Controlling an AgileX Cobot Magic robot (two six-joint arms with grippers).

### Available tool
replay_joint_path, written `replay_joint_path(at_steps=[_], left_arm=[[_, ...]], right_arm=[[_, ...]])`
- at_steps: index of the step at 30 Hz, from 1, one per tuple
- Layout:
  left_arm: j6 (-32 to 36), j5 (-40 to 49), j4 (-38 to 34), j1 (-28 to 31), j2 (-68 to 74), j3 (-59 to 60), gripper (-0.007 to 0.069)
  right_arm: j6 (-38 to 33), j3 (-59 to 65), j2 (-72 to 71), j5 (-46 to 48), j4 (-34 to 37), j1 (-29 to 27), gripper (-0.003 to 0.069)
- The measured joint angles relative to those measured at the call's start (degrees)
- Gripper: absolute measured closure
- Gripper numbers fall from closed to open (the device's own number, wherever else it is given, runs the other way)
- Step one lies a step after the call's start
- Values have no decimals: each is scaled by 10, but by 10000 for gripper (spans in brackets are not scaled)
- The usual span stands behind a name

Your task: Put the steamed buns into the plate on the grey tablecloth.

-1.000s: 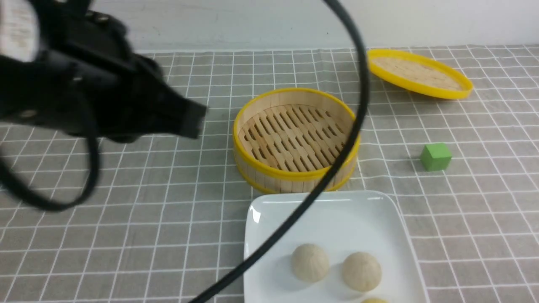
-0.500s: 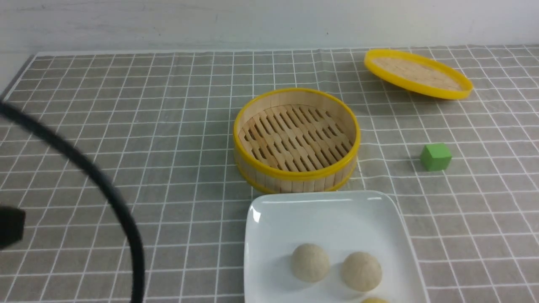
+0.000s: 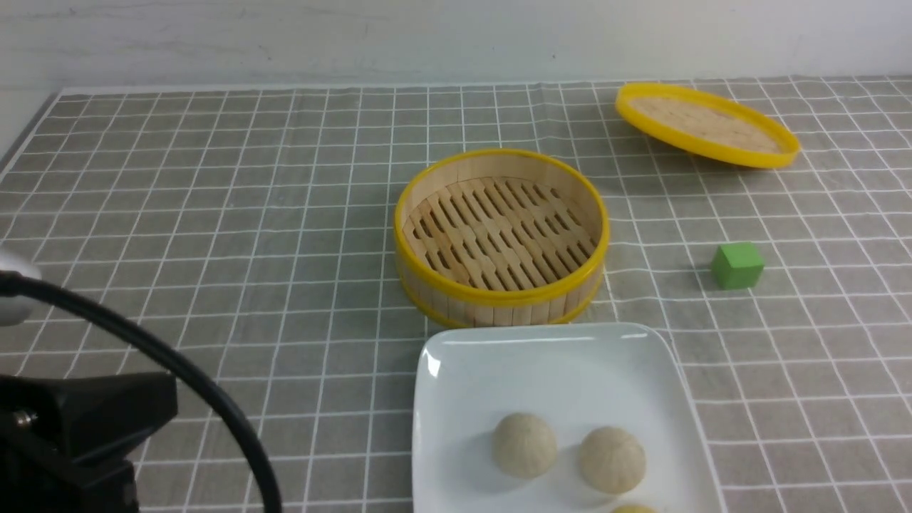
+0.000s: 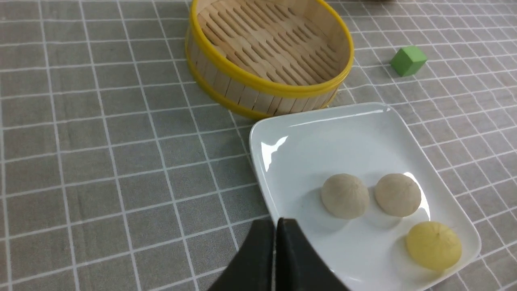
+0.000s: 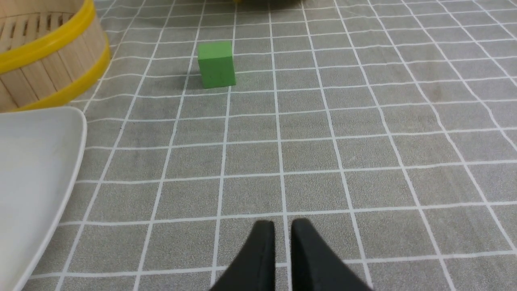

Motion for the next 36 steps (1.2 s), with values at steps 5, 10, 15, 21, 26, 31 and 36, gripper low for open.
replay_joint_path(at_steps=[5, 10, 15, 21, 26, 31, 36], left_arm=[[0, 16, 3, 0, 0, 0, 586], [2, -79, 37, 2, -1, 52, 582], [15, -202, 47, 62, -39, 167, 577], [130, -234, -11, 201, -130, 263, 572], [255, -236, -90, 340, -231, 342, 570], [280, -236, -106, 426, -303, 387, 563], [282, -235, -104, 461, -316, 402, 557]], right_arm=[[0, 0, 0, 0, 0, 0, 565], [0, 0, 0, 0, 0, 0, 559], [0, 0, 0, 0, 0, 0, 558], [0, 0, 0, 1, 0, 0, 555], [0, 0, 0, 1, 0, 0, 549], [0, 0, 0, 1, 0, 0, 544], [0, 0, 0, 1, 0, 0, 537]])
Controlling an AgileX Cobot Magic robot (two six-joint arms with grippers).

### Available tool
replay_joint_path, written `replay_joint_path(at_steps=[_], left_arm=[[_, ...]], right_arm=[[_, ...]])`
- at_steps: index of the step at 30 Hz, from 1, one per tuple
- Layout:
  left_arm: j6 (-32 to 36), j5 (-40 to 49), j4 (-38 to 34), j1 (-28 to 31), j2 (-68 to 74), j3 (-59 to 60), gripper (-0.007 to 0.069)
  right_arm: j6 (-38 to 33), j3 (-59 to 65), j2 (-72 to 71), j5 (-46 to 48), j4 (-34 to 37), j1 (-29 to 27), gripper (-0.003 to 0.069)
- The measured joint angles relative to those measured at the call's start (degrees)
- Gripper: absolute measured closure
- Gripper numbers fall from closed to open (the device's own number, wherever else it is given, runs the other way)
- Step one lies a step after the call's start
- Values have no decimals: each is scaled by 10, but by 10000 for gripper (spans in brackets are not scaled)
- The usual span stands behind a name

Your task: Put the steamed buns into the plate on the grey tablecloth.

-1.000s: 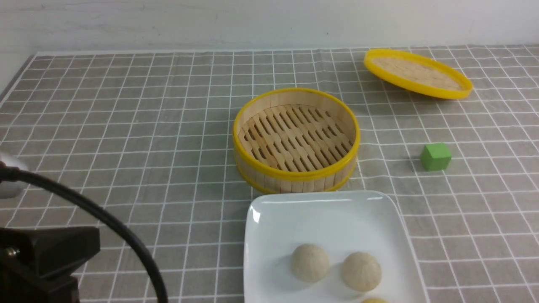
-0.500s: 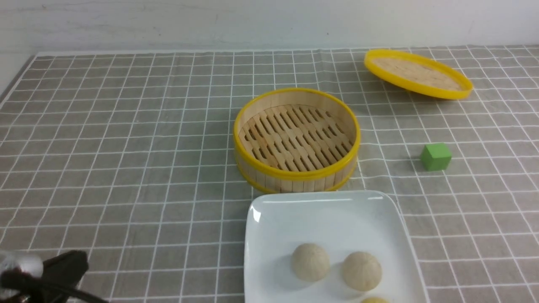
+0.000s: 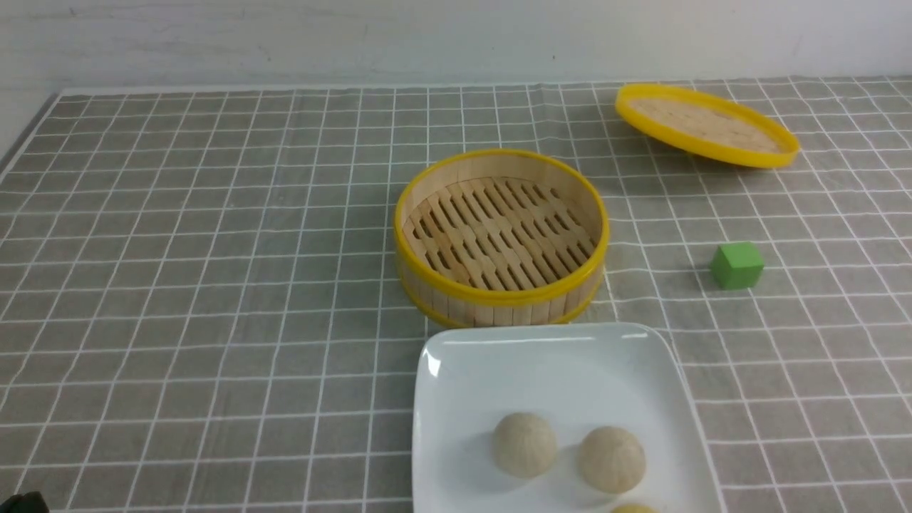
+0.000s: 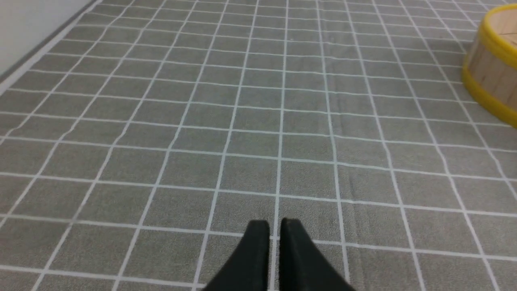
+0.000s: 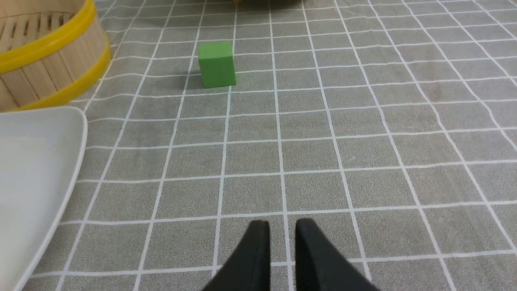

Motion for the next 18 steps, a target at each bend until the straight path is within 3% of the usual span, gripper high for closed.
replay_joint_path(at_steps=[18], left_arm=[[2, 13, 3, 0, 0, 1, 540]], right_arm=[[0, 0, 0, 1, 0, 0, 511]])
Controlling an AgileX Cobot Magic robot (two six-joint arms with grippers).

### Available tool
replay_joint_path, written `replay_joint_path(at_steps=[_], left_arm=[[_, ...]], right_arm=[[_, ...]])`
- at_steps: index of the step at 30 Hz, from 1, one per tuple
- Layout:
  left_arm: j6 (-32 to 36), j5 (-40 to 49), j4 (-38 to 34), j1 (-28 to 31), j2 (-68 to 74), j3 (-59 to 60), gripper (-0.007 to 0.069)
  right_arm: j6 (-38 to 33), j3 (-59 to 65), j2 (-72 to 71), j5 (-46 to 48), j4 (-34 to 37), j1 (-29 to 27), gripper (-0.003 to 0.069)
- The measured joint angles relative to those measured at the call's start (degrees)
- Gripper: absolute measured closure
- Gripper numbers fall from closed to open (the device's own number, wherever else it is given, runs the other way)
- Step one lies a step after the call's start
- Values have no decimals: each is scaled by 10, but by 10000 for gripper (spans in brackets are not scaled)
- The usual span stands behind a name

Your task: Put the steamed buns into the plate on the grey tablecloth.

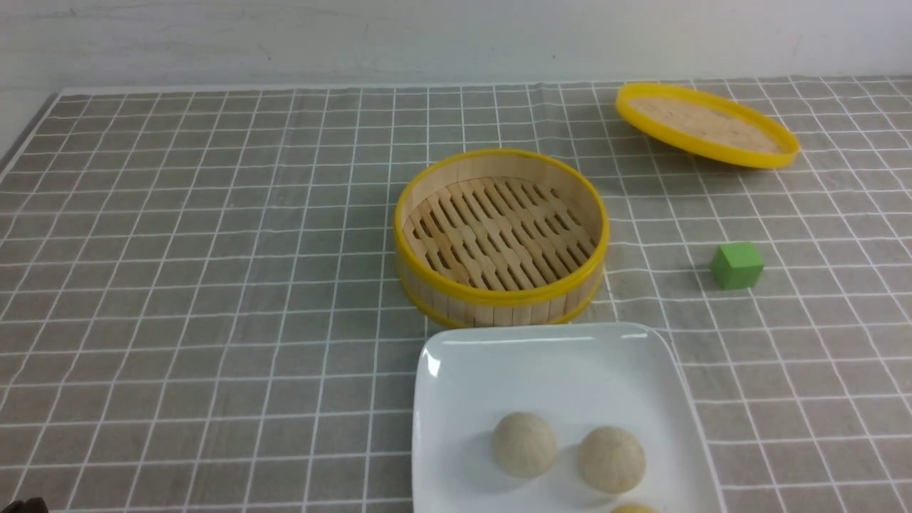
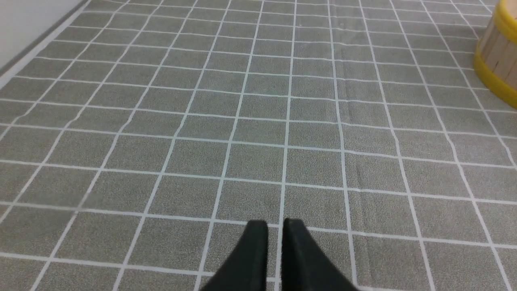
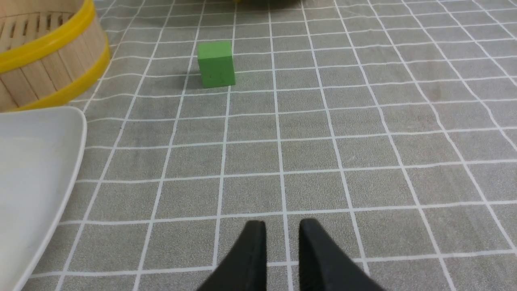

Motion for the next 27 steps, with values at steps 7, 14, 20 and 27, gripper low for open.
replay_joint_path(at_steps=[7, 14, 20, 27], left_arm=[[0, 1, 0, 0, 0, 0, 535], [0, 1, 6, 0, 0, 0, 535], [0, 1, 12, 0, 0, 0, 535], [0, 1, 13, 0, 0, 0, 528]], right_arm=[[0, 0, 0, 0, 0, 0, 503], [0, 0, 0, 0, 0, 0, 493], [0, 0, 0, 0, 0, 0, 486], [0, 0, 0, 0, 0, 0, 476]])
